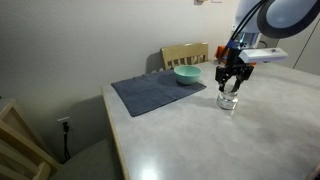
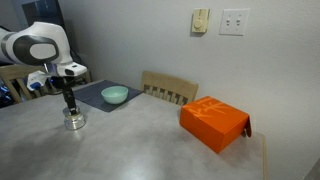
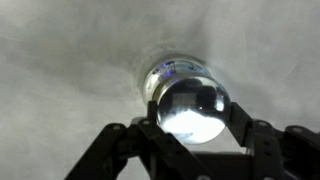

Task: Put the silver lid on top of the silver tin

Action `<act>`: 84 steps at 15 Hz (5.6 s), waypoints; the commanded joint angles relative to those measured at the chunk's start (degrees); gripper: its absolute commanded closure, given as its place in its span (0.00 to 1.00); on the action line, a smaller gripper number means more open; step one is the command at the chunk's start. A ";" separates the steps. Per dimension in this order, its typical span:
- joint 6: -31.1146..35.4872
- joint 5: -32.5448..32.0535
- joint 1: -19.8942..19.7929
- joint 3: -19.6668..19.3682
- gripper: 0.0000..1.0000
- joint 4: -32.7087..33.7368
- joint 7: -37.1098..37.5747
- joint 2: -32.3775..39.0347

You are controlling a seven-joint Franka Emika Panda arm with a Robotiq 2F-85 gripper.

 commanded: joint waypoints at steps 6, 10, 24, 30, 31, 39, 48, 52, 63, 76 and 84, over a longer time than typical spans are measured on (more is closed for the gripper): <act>-1.21 1.01 -1.06 0.03 0.56 0.80 -0.40 0.62; -1.29 1.56 -1.83 0.17 0.56 0.96 -0.94 0.93; -4.05 3.18 -1.68 1.18 0.56 3.46 -2.04 3.36; -4.14 2.71 -1.34 1.32 0.56 3.66 -1.92 3.43; -4.10 2.33 -1.13 1.14 0.56 3.75 -1.72 3.43; -4.45 1.63 -0.72 0.85 0.56 5.17 -1.71 3.80; -4.08 2.59 -1.51 0.80 0.56 4.97 -2.12 3.95; -4.67 3.40 -1.97 1.14 0.56 5.70 -2.63 5.29; -4.75 2.94 -1.33 0.98 0.56 5.87 -2.03 5.85; -0.73 8.14 -4.56 3.25 0.00 -2.29 -8.41 1.44; 4.88 10.81 -5.18 3.65 0.00 -6.61 -12.39 -0.38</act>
